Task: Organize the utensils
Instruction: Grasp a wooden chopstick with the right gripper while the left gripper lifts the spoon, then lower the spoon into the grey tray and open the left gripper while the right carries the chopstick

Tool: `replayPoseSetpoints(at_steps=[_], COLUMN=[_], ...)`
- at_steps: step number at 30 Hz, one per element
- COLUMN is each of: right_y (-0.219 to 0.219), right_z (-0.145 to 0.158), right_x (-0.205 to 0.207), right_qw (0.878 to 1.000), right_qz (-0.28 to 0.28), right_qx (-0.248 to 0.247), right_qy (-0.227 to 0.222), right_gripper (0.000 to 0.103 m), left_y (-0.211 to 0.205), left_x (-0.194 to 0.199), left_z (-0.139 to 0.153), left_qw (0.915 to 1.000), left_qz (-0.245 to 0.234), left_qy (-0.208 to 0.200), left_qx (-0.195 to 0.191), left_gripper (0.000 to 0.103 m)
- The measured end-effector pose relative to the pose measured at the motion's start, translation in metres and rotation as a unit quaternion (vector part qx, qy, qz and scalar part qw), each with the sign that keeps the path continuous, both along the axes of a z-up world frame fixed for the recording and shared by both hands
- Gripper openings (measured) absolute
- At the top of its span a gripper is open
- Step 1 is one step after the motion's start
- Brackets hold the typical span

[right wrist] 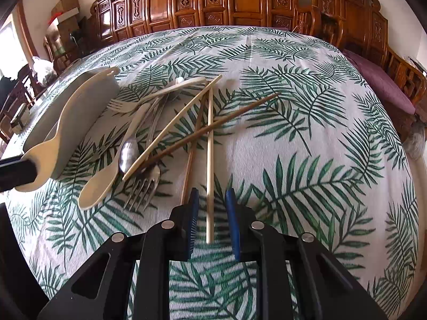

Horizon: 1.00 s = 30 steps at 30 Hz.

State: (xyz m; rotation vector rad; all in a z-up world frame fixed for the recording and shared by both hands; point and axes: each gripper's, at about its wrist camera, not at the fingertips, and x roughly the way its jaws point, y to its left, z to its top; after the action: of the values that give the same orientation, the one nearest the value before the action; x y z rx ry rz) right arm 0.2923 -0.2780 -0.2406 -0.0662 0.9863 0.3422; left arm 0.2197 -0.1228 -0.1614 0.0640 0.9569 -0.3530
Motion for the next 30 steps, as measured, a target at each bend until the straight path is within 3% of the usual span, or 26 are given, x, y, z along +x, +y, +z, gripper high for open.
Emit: replayPoseSetpoints(at_steps=[5,10,18,30], right_y=[0.006,0.0,-0.006,0.006], right_z=[0.0,0.004,0.049,0.087], right_x=[0.001,0.002,-0.004,-0.014], right_qw=[0.999,0.999,0.997,0.995], right_qz=[0.003,-0.008,-0.022,-0.011], right_qx=[-0.04,-0.043,-0.018,0.004], right_qy=[-0.015,-0.017,-0.071,-0.096], right_gripper=[0.006,0.005,0.005,0.005], left_y=[0.004,0.006,0.009,0.052], left_x=[-0.003,-0.003,-0.001,0.011], left_z=[0.001,0.002,0.013,0.034], left_qw=[1.0,1.0,0.9998,0.9987], left_qz=[0.0,0.002,0.006,0.035], left_qy=[-0.002,-0.004,-0.018,-0.037], left_qx=[0.005,0.003,0.001,0.003], left_gripper=[0.003,0.003,0.003,0.003])
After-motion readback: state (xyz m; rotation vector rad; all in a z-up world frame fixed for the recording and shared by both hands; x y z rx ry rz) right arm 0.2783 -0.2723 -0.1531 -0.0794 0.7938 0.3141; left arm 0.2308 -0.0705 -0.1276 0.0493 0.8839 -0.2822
